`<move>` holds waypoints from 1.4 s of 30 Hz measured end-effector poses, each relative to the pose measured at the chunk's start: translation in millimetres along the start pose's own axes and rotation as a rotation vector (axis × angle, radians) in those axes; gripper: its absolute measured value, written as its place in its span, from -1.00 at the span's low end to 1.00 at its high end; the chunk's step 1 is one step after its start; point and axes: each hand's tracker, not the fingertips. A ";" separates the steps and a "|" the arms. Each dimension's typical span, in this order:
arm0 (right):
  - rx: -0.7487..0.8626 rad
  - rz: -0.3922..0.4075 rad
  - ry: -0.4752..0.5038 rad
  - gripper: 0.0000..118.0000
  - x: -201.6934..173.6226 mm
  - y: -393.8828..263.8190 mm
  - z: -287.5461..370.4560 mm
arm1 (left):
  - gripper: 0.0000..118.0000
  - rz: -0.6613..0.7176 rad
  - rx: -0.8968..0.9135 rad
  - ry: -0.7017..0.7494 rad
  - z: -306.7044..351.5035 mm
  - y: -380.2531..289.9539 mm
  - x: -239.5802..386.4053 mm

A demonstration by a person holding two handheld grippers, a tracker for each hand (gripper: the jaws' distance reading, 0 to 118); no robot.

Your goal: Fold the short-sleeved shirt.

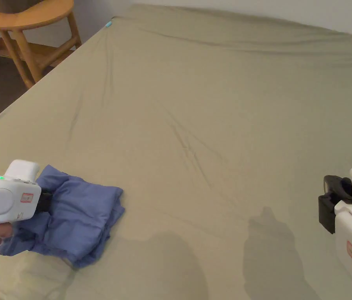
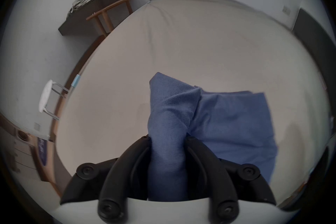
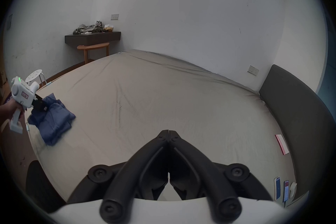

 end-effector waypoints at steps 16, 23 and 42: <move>0.084 -0.040 -0.062 -1.00 67.8 15.1 37.1 | 0.69 0.170 0.637 0.164 174.8 65.9 31.6; 0.271 -0.078 -0.149 -1.00 116.3 38.3 109.3 | 0.68 0.180 1.015 0.018 312.5 68.3 145.2; 0.399 -0.069 -0.203 -1.00 133.8 -6.2 185.0 | -1.00 0.006 1.072 -0.261 369.0 -6.9 367.9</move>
